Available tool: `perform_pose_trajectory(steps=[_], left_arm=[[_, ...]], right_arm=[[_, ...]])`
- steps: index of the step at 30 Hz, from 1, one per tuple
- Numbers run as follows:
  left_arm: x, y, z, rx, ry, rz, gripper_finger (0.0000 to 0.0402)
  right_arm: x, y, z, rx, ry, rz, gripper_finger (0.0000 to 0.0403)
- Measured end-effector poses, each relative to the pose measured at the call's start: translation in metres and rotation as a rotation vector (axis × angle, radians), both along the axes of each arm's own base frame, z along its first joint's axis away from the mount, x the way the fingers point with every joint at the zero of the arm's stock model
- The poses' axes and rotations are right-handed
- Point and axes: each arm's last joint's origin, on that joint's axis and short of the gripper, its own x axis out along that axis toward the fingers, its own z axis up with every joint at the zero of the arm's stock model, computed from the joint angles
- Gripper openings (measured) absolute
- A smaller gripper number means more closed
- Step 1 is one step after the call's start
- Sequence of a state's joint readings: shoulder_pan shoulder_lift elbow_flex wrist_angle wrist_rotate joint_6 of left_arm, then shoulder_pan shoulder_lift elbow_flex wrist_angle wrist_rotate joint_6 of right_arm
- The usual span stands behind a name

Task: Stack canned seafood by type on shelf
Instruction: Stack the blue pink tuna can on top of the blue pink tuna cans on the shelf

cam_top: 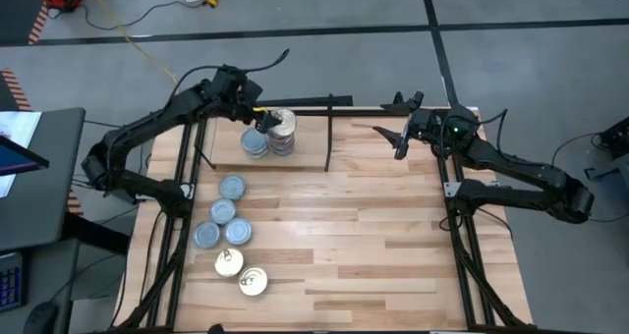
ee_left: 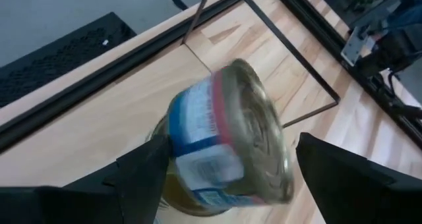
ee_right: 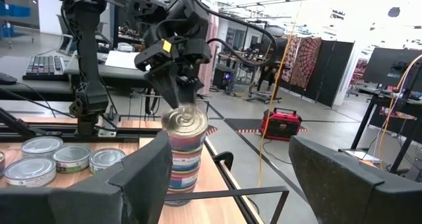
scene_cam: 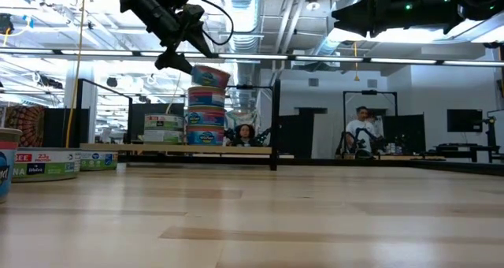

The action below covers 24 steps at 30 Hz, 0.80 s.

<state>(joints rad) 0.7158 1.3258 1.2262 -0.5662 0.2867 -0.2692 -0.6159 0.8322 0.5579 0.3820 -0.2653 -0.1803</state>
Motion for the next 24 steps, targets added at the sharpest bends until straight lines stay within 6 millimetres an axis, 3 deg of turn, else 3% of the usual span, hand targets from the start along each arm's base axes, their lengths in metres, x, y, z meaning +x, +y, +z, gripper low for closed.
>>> perform_pose_trajectory(steps=[6, 10, 14, 18, 21, 24], left_arm=[[0.001, -0.003, 0.0, -0.001, 0.027, -0.007, 0.0318], [0.003, -0.006, 0.003, 0.101, 0.052, -0.025, 0.0318], [-0.003, -0.016, 0.034, 0.303, 0.071, -0.05, 0.0317], [-0.002, -0.053, 0.054, 0.612, 0.217, -0.166, 0.0303], [0.006, -0.092, 0.052, 0.784, 0.369, -0.316, 0.0288], [0.014, -0.13, 0.043, 0.833, 0.474, -0.429, 0.0278]], right_arm=[[0.0, 0.0, 0.0, -0.001, 0.0, 0.0, 0.0331], [0.0, 0.0, 0.0, -0.001, 0.0, 0.0, 0.0331], [0.0, 0.0, 0.0, 0.0, 0.005, 0.0, 0.0331], [0.0, -0.001, -0.001, 0.001, 0.007, -0.004, 0.0331], [-0.001, -0.001, -0.001, 0.002, 0.009, -0.01, 0.0331], [-0.001, -0.002, -0.001, 0.005, 0.012, -0.011, 0.0331]])
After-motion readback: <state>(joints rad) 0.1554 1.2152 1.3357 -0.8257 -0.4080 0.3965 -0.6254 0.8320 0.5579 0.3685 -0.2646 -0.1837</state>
